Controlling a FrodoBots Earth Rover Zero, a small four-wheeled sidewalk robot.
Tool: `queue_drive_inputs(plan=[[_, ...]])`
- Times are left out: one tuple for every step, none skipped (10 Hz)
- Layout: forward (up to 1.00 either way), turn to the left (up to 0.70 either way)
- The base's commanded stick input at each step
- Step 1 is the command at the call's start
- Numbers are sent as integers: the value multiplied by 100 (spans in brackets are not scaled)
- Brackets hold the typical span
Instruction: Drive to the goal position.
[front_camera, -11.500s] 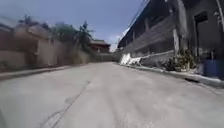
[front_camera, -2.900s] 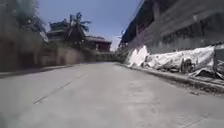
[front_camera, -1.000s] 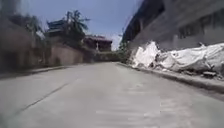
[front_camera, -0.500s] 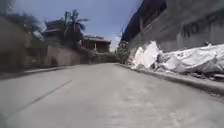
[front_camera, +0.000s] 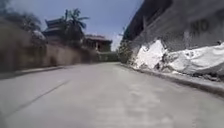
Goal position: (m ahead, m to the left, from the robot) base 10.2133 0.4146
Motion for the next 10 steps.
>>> queue_drive_inputs(plan=[[85, 0], [85, 0], [85, 0], [85, 0], [85, 0], [85, 0], [85, 0], [85, 0], [85, 0], [85, 0]])
